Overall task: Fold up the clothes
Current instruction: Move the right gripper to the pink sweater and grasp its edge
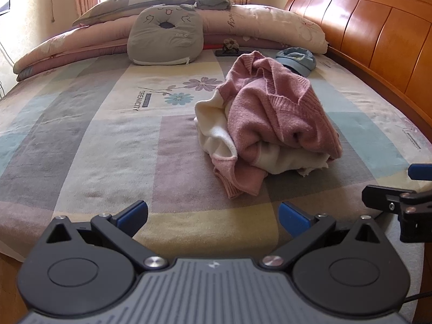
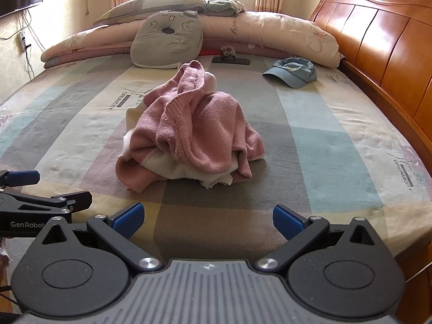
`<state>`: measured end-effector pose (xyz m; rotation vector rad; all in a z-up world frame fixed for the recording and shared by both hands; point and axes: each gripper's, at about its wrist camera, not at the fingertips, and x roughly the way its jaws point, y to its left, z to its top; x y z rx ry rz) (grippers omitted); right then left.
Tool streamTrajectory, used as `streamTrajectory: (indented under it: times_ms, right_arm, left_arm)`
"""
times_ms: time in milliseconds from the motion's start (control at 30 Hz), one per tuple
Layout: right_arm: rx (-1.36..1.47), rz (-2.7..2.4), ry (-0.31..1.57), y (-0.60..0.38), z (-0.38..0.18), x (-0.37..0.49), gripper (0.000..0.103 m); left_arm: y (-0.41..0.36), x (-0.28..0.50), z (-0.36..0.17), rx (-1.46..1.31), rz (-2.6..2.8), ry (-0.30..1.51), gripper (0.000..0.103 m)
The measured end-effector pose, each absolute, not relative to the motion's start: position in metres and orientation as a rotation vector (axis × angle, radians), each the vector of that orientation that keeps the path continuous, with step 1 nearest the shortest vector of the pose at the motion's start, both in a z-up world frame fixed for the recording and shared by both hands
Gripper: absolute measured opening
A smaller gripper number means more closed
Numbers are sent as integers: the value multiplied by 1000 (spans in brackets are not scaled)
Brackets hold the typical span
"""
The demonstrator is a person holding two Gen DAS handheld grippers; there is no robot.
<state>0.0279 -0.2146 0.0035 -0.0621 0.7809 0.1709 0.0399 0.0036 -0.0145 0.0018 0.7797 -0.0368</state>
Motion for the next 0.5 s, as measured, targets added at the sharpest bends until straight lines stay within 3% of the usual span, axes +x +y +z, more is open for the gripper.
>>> streamTrajectory:
  times_ms: [500]
  right_arm:
    - [-97,188,811,-213,-7,70,103]
  left_arm:
    - [-1,83,-21,43,-53,805,102]
